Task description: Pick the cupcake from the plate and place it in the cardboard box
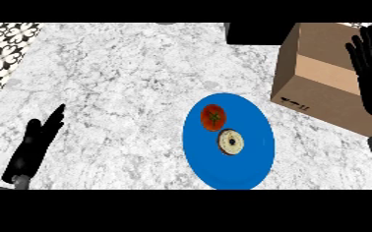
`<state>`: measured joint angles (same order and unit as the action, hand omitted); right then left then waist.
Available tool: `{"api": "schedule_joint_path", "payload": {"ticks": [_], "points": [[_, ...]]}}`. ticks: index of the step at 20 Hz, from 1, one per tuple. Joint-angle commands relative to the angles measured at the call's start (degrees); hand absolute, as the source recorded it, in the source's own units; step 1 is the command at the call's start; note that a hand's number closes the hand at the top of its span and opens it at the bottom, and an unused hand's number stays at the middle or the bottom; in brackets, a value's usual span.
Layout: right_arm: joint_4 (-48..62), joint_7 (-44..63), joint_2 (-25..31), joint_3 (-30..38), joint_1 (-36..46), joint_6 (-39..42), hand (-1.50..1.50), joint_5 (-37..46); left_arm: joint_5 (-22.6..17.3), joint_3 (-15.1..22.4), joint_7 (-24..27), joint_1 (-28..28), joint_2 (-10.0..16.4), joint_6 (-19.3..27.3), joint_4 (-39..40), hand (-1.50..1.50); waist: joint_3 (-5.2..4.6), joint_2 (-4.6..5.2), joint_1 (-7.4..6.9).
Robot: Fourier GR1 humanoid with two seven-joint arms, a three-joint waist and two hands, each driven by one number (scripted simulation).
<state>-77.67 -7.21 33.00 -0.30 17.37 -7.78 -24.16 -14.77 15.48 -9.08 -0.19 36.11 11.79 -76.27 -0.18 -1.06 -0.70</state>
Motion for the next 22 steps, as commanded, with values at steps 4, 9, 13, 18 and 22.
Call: {"api": "schedule_joint_path", "payload": {"ticks": [4,9,13,18,22], "points": [[-9.97,-0.58,2.51,-1.85,6.98,8.52,-1.5,-1.92,1.98,-0.19,9.57,-9.35,-0.55,-3.83,-7.63,0.0,0.1,0.36,1.27],[-12.39,-3.27,11.22,-6.95,4.65,15.2,-1.5,8.11,3.26,2.28,14.39,-14.24,-4.25,-5.79,-10.17,0.0,0.15,1.05,2.02],[-10.44,-15.93,9.94,-8.79,1.91,17.53,-1.5,15.22,3.93,2.11,14.86,-16.05,-5.52,-7.11,-9.26,0.0,0.23,1.25,0.93],[-15.02,-21.57,12.58,-13.48,0.18,14.94,-1.5,28.27,3.65,0.52,15.08,-14.87,-4.88,-7.94,-10.15,0.0,0.19,0.99,0.7],[-19.8,-15.54,17.06,-16.44,0.1,17.64,-1.5,33.97,5.51,1.24,15.43,-13.65,-5.78,-7.25,-11.08,0.0,0.15,0.83,1.09]]}}
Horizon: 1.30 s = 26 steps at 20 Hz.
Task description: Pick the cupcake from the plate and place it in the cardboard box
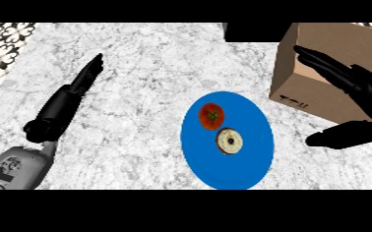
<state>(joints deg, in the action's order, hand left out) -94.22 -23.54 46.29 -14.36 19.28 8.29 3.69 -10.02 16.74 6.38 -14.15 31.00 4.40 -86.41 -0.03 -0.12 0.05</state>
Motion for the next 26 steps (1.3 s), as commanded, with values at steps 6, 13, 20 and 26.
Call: {"api": "schedule_joint_path", "payload": {"ticks": [6,13,20,26], "points": [[-15.3,16.49,7.42,-11.08,3.28,9.74,-1.5,14.37,1.05,-0.84,1.79,-0.7,-1.33,-1.23,2.71,0.0,-0.15,0.0,0.3],[-26.17,39.59,0.83,-19.47,7.52,18.85,-1.5,20.64,2.08,-0.74,1.13,2.37,-2.34,-1.32,-0.14,0.0,-0.1,-0.18,-0.33],[-27.29,55.36,-10.67,-23.45,9.18,29.61,-1.5,21.02,3.07,-2.32,-3.06,1.4,-2.83,-2.86,-3.83,0.0,-0.02,-0.07,-0.42],[-24.33,55.03,-17.63,-25.55,4.8,31.24,-1.5,28.84,6.59,-4.67,1.53,-0.12,-6.62,-4.51,2.97,0.0,0.01,0.1,-0.06]]}}
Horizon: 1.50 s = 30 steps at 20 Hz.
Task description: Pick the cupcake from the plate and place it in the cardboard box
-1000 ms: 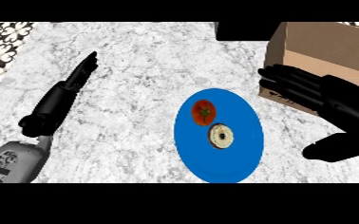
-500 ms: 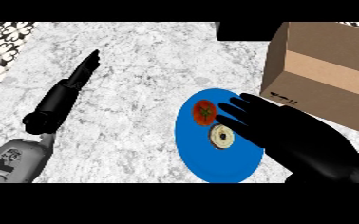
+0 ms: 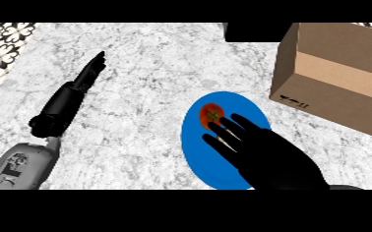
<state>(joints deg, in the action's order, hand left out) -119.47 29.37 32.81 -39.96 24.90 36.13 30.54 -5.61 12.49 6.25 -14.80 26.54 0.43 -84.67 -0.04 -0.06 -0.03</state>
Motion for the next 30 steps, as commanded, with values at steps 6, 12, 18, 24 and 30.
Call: {"api": "schedule_joint_path", "payload": {"ticks": [6,12,18,24,30], "points": [[8.3,-1.98,-7.99,-0.68,1.15,0.87,-1.5,12.43,2.08,-2.94,0.66,3.07,-0.97,-3.86,-2.03,0.0,0.03,0.06,-0.34],[7.34,-5.13,-8.49,-2.34,-5.27,-0.59,-1.5,19.87,5.69,-4.95,-1.49,0.09,-4.16,-3.47,-1.27,0.0,0.04,0.06,0.15],[11.28,-9.56,-7.51,0.97,-6.37,-1.06,-1.5,24.25,3.87,-8.22,-2.1,2.83,-3.07,-8.37,-3.08,0.0,0.04,0.02,-0.03],[18.57,-14.88,-11.41,1.23,-8.3,-5.75,-1.5,28.21,7.44,-7.78,-1.13,1.61,-6.98,-7.73,-2.18,0.0,0.04,0.06,0.03],[14.08,-15.28,-12.72,1.4,-11.81,-1.51,-1.5,31.22,9.4,-9.71,1.09,2.55,-8.25,-9.07,0.44,0.0,0.03,0.02,0.18]]}}
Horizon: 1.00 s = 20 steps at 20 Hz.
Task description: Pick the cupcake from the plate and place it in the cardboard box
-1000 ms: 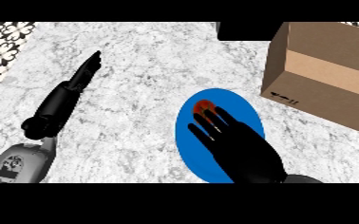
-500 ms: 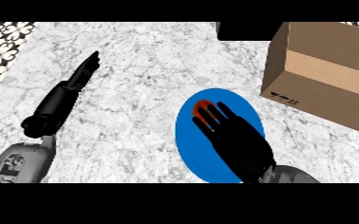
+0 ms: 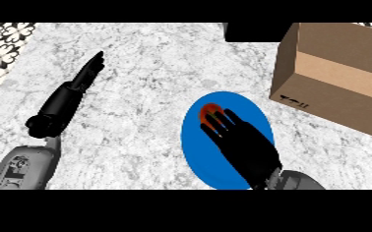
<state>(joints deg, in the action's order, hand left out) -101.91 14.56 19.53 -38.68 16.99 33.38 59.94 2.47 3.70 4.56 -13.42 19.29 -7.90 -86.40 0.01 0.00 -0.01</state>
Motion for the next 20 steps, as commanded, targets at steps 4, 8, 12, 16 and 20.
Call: {"api": "schedule_joint_path", "payload": {"ticks": [4,8,12,16,20], "points": [[6.94,-4.44,-1.35,2.71,0.05,-2.61,-1.5,5.46,2.34,-0.67,0.27,4.35,-1.3,-1.19,-4.58,0.0,0.0,-0.03,-0.28],[5.43,-5.49,-2.12,4.86,-1.43,-1.9,-1.5,7.53,1.74,-2.97,-1.99,1.99,-1.74,-2.87,-5.33,0.0,0.0,-0.04,-0.06],[7.95,-5.68,-5.6,3.99,-3.12,-3.14,-1.5,10.61,3.06,-3.58,1.84,2.33,-3.0,-4.23,-0.5,0.0,-0.01,-0.02,0.02],[18.69,-13.93,-4.3,6.56,0.11,-9.58,-1.5,10.87,2.05,-5.24,-2.03,0.41,-1.67,-5.68,-3.0,0.0,0.0,0.03,-0.14],[22.33,-16.44,-8.33,2.61,3.01,-13.85,1.5,13.62,4.01,-3.76,-2.49,-0.19,-3.41,-4.18,-2.13,0.0,0.01,0.11,-0.29]]}}
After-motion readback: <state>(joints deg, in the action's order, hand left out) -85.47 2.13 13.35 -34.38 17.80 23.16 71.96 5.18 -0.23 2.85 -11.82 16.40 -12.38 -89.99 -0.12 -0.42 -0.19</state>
